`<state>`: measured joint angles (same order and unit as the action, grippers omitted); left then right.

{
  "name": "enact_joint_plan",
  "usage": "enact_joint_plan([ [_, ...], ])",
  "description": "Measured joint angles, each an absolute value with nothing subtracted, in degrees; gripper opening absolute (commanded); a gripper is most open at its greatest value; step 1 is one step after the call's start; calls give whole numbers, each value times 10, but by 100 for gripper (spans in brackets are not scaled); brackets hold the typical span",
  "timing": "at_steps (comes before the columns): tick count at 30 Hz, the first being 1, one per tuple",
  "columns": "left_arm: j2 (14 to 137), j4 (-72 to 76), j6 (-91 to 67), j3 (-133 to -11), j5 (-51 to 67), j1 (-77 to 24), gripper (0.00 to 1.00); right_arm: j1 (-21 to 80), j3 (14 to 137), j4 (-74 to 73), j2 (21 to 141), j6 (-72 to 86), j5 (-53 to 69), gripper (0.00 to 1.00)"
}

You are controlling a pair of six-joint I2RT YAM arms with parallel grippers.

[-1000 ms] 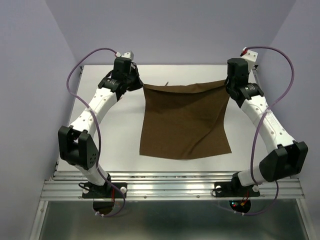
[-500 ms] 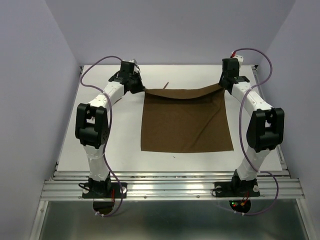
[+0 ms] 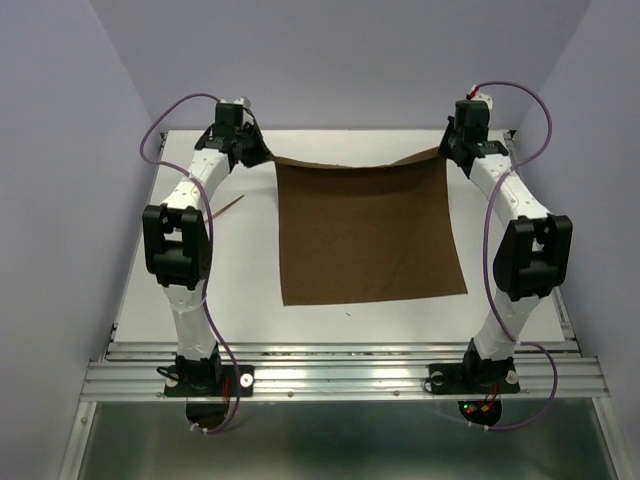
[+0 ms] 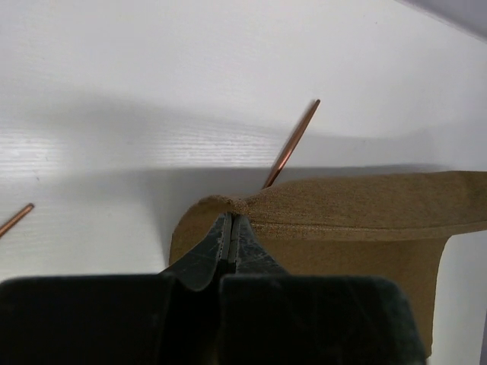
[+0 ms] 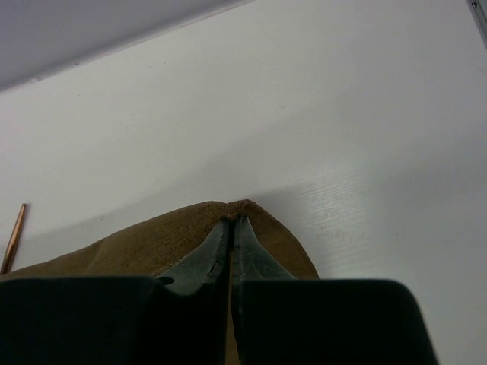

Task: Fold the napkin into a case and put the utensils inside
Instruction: Fold and flatten the napkin at the center of the board.

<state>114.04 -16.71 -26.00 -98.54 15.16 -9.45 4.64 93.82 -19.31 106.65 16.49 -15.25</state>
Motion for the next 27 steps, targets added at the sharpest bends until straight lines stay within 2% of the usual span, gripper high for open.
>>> enact_joint_plan([
  [4, 1163, -183, -246, -1040, 164, -81, 0, 46, 955, -191, 1073, 169, -144, 1],
  [13, 1165, -205, -239, -1029, 194, -79, 0, 46, 955, -218, 1089, 172, -117, 1],
  [20, 1087, -209, -251, -882, 202, -83, 0, 46, 876, -266, 1034, 193, -118, 1],
  [27, 908, -198, -280, -704, 211, -95, 0, 46, 728, -306, 898, 225, -133, 1],
])
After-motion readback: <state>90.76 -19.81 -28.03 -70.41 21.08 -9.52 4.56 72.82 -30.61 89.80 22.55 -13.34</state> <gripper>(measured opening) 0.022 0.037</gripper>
